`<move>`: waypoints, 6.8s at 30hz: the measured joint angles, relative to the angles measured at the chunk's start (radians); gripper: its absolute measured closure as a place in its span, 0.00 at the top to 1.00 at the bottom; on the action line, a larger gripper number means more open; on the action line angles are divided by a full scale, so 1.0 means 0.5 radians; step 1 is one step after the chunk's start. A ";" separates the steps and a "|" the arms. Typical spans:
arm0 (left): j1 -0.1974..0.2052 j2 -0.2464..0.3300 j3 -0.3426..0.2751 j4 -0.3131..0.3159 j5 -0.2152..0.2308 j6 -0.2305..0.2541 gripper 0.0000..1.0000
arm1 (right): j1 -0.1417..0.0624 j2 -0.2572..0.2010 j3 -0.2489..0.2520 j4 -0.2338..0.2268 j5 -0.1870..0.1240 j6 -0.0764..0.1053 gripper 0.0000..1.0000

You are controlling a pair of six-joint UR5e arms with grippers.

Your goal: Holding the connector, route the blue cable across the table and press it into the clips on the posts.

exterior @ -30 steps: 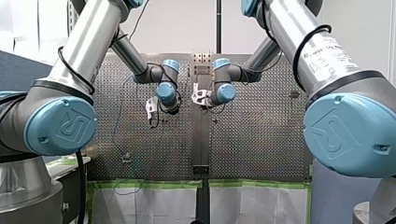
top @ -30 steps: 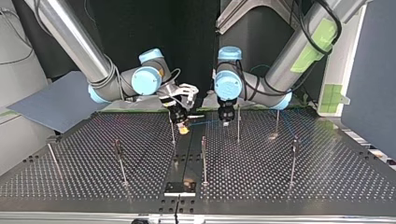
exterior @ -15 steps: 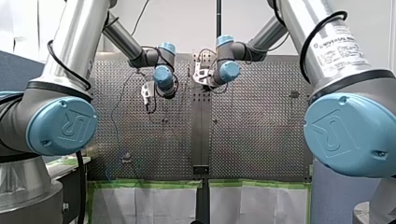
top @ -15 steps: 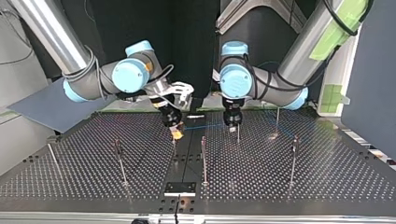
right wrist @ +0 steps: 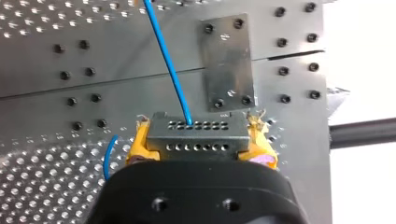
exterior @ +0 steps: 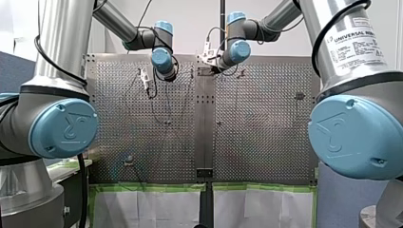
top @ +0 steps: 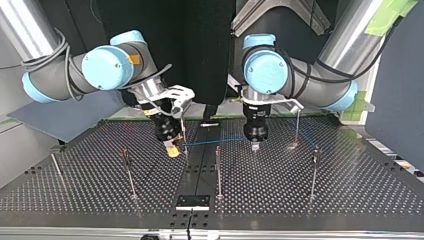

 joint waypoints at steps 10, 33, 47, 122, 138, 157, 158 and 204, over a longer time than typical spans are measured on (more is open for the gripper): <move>0.006 -0.023 0.014 0.066 0.171 -0.008 0.00 | -0.027 0.061 0.002 -0.001 -0.044 0.022 0.00; 0.033 -0.158 0.163 0.127 0.228 -0.019 0.00 | -0.123 0.090 -0.079 -0.014 -0.184 0.038 0.00; 0.088 -0.375 0.374 0.113 0.298 -0.028 0.00 | -0.207 0.098 -0.099 -0.023 -0.225 0.043 0.00; -0.386 0.152 0.131 -0.140 0.317 -0.107 1.00 | -0.342 0.078 -0.105 -0.018 -0.289 0.053 0.00; -0.492 -0.141 0.424 -0.260 0.076 -0.001 1.00 | -0.351 0.056 -0.105 -0.013 -0.289 0.054 0.00; -0.458 -0.550 0.834 -0.284 -0.126 0.031 1.00 | -0.352 0.056 -0.105 -0.013 -0.289 0.054 0.00; -0.453 -0.576 0.860 -0.279 -0.137 0.032 1.00 | -0.352 0.056 -0.105 -0.013 -0.289 0.054 0.00; -0.488 -0.628 0.921 -0.255 -0.338 0.047 0.00 | -0.371 0.058 -0.104 -0.016 -0.297 0.084 0.00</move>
